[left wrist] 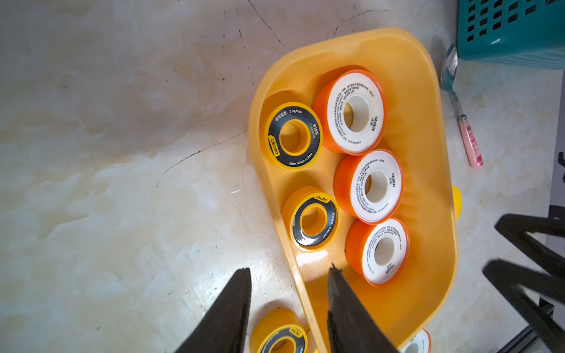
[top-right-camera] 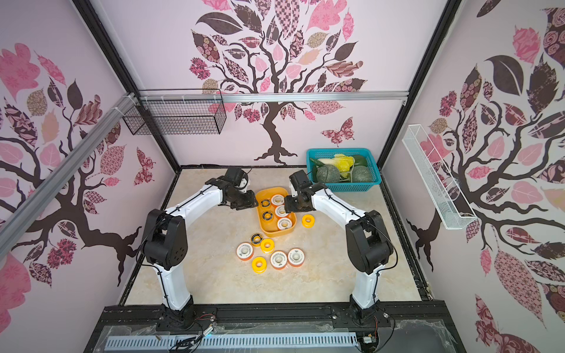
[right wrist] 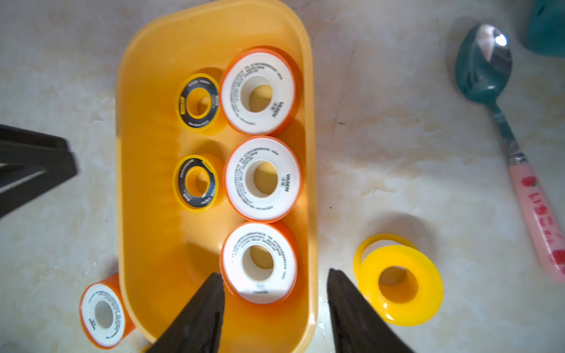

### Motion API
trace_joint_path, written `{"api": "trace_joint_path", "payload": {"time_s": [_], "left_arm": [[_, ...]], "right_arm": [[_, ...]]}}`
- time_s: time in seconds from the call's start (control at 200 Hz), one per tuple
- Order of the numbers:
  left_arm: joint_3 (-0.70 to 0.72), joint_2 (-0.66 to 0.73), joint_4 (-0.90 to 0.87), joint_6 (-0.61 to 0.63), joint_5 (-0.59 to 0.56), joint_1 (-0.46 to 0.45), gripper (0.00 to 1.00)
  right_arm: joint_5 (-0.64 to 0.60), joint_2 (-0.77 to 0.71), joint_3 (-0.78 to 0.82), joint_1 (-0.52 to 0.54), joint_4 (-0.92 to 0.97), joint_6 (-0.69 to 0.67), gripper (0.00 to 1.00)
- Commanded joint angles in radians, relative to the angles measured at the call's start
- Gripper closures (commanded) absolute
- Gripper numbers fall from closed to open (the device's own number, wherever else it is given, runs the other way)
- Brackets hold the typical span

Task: Put the sealing tape into the storage box
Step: Place the sealing tape in the storage box, then move the storage box to the center of the board.

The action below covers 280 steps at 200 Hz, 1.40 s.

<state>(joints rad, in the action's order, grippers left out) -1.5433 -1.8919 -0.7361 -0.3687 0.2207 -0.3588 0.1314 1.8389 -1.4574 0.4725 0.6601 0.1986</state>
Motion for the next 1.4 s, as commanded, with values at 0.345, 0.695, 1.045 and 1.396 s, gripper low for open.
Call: {"api": "trace_joint_path", "payload": {"time_s": [0.345,0.695,1.045,1.396], "left_arm": [[0.181,0.268,-0.072,0.066,-0.131,-0.054,0.52],[0.336,0.341,-0.041,0.042,-0.079,-0.054,0.53],[0.360,0.331,-0.031,0.037,-0.060,-0.063,0.53],[0.376,0.295,-0.019,0.039,-0.050,-0.110,0.47]], "right_arm": [[0.022,0.127,-0.140,-0.061,0.019,-0.050,0.64],[0.026,0.269,-0.273,-0.063,0.058,-0.062,0.66],[-0.011,0.294,-0.290,-0.069,0.061,0.001,0.85],[-0.043,0.200,-0.151,-0.091,0.015,0.097,0.87]]}}
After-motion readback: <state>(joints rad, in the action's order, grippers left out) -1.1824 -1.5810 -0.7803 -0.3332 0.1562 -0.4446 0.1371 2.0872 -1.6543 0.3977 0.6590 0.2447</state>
